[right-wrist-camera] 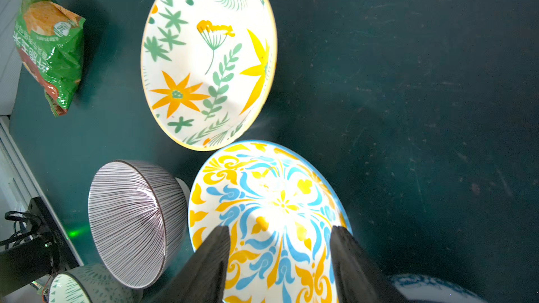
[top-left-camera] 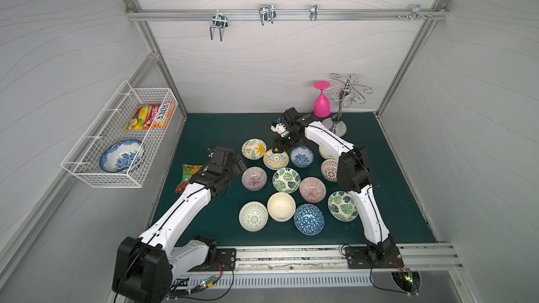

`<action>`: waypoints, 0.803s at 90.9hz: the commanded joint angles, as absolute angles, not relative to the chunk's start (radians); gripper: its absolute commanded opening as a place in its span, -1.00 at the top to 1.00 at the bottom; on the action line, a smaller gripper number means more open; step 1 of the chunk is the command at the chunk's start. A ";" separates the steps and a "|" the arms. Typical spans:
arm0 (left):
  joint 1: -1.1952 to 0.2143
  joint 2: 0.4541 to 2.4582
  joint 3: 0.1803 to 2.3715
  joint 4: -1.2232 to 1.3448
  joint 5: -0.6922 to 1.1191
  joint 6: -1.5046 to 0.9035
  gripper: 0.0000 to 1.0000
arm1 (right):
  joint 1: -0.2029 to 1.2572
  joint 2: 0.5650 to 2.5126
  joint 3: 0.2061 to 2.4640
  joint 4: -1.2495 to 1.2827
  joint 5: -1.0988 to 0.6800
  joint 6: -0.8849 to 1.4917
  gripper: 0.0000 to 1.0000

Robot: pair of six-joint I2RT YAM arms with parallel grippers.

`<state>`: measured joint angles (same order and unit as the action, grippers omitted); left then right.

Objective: Stack the bowls
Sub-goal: Adjust the bowl at the center of the board.

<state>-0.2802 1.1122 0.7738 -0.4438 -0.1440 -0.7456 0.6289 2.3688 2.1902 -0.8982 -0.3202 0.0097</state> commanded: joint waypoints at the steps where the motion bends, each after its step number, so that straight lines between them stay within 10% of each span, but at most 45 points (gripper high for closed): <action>1: -0.275 1.116 0.797 -0.418 -0.138 -0.753 -1.00 | 0.621 2.396 2.184 -0.895 -0.311 0.000 -0.18; 73: -0.275 1.120 0.798 -0.423 -0.141 -0.756 -1.00 | 0.600 2.444 2.195 -0.888 -0.293 0.014 -0.08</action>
<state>-0.2790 1.1130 0.7738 -0.4438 -0.1413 -0.7490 0.6060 2.4214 2.1899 -0.8883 -0.2932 0.0113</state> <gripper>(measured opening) 0.998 0.555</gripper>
